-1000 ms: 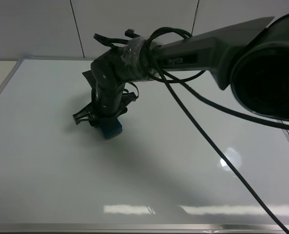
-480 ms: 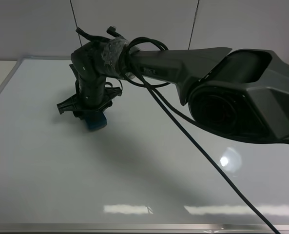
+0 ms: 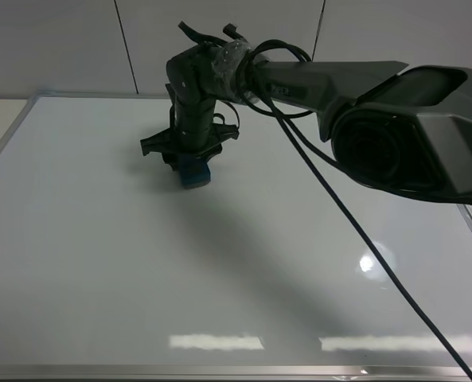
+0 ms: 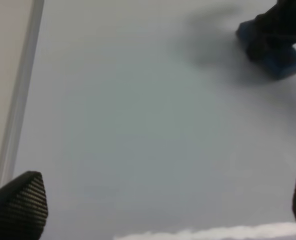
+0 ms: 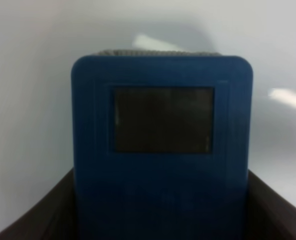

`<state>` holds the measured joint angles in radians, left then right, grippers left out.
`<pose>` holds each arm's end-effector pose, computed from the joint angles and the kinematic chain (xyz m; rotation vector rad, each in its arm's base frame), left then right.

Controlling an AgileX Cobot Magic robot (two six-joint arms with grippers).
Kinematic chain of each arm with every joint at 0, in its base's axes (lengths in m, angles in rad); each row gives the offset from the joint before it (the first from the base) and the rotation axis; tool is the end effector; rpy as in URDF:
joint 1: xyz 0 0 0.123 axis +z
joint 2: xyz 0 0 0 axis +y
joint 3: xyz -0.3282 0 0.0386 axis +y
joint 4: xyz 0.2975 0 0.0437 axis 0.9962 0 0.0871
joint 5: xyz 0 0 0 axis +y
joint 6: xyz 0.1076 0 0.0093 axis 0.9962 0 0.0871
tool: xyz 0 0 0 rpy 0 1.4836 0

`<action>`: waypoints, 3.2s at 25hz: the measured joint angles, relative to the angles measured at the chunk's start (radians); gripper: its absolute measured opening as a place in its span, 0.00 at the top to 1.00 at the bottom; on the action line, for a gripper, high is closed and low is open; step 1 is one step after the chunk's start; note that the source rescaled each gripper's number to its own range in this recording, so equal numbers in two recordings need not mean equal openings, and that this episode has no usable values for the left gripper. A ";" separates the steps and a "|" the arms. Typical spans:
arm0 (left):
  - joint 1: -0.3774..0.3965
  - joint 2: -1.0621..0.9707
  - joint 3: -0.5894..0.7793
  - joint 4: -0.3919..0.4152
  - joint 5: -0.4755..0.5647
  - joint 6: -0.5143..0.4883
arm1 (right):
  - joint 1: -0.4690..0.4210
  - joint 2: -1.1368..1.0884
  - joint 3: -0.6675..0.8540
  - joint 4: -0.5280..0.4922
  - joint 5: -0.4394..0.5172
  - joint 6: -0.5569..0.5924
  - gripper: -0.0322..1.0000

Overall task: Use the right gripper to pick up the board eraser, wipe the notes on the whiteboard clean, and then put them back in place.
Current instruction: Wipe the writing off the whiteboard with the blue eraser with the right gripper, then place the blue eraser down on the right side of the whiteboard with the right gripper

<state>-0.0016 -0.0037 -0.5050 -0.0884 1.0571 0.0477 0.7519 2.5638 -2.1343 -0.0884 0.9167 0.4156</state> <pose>0.0067 -0.0083 0.2956 0.0544 2.0290 -0.0765 0.4564 0.4165 0.0833 -0.5341 2.7839 0.1525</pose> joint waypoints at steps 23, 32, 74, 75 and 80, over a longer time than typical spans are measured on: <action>0.000 0.000 0.000 0.000 0.000 0.000 | 0.025 0.002 -0.005 -0.030 -0.009 0.009 0.97; 0.000 0.000 0.000 0.000 0.000 0.000 | 0.113 0.011 -0.005 0.021 -0.056 -0.017 0.97; 0.000 0.000 0.000 0.000 0.000 0.000 | -0.238 -0.651 0.793 0.088 -0.074 -0.222 0.97; 0.000 0.000 0.000 0.000 0.000 0.000 | -0.265 -0.693 0.855 0.088 -0.096 -0.238 0.97; 0.000 0.000 0.000 0.000 0.000 0.000 | -0.392 -0.869 1.107 0.102 -0.186 -0.279 0.97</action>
<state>-0.0016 -0.0037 -0.5050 -0.0884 1.0571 0.0477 0.3601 1.6953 -1.0274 0.0136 0.7306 0.1363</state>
